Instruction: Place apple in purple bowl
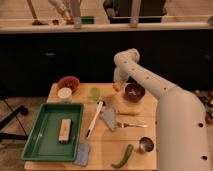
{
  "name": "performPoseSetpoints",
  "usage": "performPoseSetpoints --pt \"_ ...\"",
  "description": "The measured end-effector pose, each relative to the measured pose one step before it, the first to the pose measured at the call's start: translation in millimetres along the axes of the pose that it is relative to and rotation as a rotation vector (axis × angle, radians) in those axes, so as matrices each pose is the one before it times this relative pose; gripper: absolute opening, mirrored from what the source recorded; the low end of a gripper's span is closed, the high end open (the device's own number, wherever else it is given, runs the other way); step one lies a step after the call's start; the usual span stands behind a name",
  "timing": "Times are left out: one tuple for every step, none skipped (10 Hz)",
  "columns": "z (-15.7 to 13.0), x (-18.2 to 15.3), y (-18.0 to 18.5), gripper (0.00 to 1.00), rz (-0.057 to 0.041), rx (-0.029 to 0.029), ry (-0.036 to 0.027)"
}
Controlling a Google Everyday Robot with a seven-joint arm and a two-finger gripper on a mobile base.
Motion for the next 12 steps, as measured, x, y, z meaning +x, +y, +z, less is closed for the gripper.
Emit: performPoseSetpoints --pt "-3.43 -1.54 -0.95 0.02 0.00171 0.00868 -0.00163" --pt "-4.11 1.24 -0.59 0.02 0.00113 0.01033 0.00613" --pt "-3.62 -0.31 -0.88 0.02 0.00166 0.00946 0.00152" --pt "-3.41 -0.71 -1.69 0.02 -0.00007 0.01005 0.00342" --pt "-3.54 0.33 -0.86 0.02 0.00048 0.00985 0.00322" --pt "-4.87 1.33 -1.0 0.02 0.00121 0.01179 0.00502" --pt "-2.88 0.51 -0.72 0.02 -0.00011 0.00723 0.00369" --pt "-3.43 0.74 -0.53 0.02 0.00131 0.00797 0.00353" --pt "-6.5 2.6 -1.13 0.02 0.00361 0.01352 0.00725" --pt "-1.42 1.11 0.13 0.02 0.0014 0.00439 0.00347" --pt "-3.39 0.43 -1.43 0.02 0.00064 0.00758 0.00396" --pt "-1.25 -0.51 -0.55 0.02 -0.00092 0.00351 0.00149"
